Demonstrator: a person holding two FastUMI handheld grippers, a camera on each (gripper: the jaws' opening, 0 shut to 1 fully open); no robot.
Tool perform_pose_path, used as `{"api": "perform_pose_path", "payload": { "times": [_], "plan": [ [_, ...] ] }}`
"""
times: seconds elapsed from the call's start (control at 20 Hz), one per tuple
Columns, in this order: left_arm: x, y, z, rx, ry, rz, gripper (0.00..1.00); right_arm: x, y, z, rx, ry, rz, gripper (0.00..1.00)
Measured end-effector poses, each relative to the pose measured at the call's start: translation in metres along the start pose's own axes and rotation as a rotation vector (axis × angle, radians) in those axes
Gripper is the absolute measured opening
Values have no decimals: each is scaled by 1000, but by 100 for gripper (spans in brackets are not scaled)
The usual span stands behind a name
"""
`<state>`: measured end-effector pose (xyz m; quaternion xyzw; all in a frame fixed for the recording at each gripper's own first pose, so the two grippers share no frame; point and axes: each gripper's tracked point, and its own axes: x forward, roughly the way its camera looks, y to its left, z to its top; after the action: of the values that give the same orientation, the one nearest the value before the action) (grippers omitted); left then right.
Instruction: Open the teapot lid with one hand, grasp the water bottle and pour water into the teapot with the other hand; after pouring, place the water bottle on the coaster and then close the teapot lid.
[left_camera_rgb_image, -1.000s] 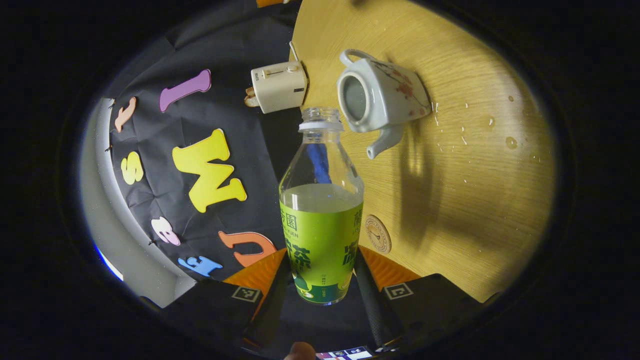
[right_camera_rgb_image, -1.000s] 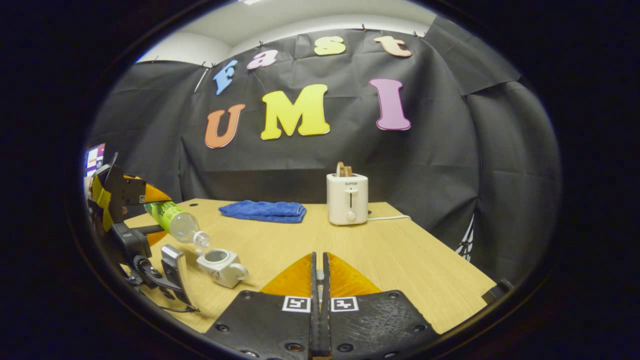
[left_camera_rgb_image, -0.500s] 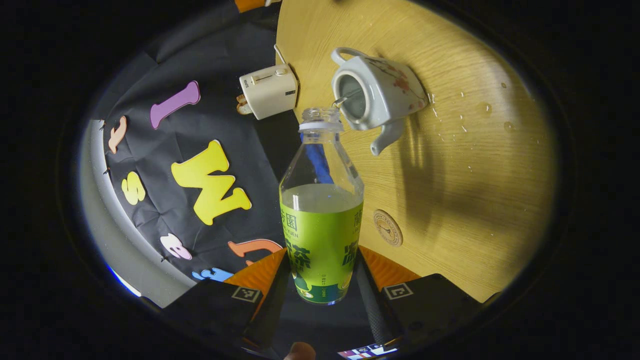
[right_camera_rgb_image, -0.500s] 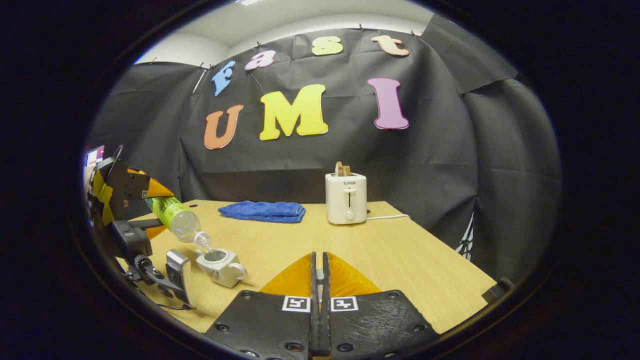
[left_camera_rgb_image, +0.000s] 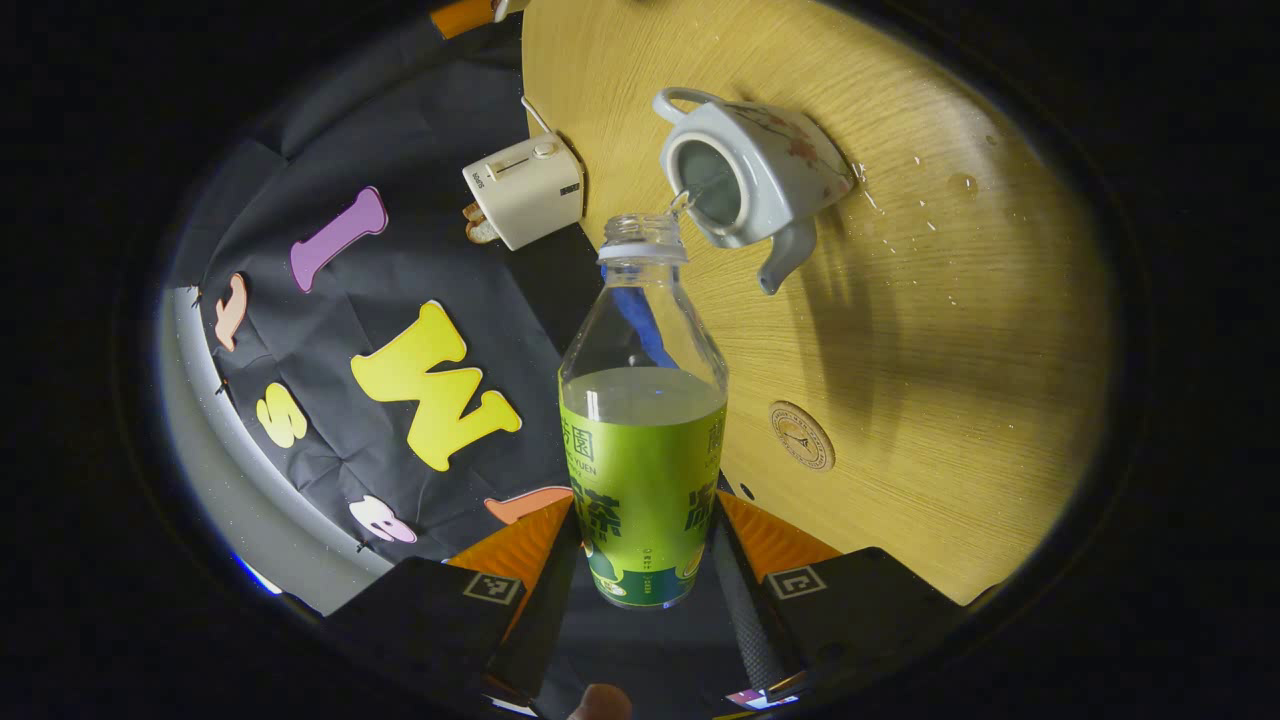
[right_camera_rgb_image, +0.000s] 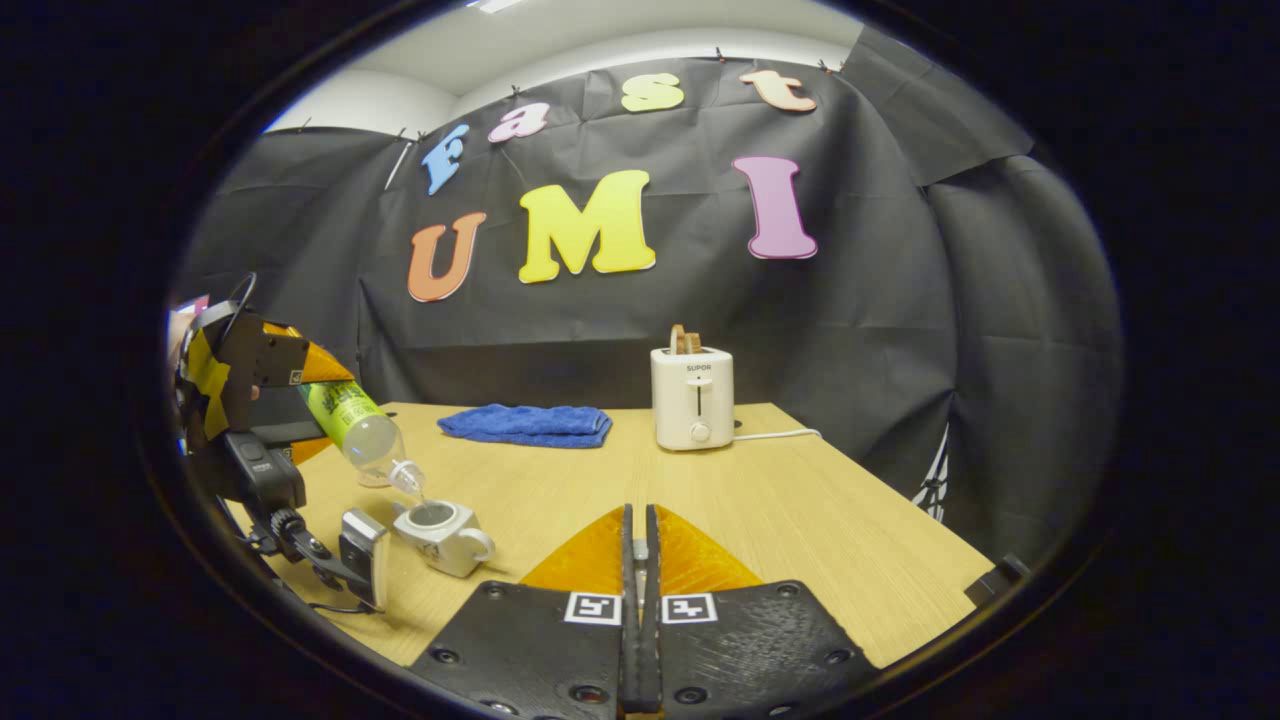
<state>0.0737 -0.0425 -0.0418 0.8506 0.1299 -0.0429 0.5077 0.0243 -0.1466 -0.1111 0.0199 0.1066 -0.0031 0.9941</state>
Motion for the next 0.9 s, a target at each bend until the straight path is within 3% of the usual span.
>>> {"api": "perform_pose_path", "payload": {
  "times": [0.5, 0.9],
  "plan": [
    [-2, 6, 2, 77, 3, -2, 74, -2, 0, 0, 4, -3, 3, 0],
    [-3, 8, 1, 78, 1, 5, 74, -3, 1, 0, 1, -4, 1, 0]
  ]
}}
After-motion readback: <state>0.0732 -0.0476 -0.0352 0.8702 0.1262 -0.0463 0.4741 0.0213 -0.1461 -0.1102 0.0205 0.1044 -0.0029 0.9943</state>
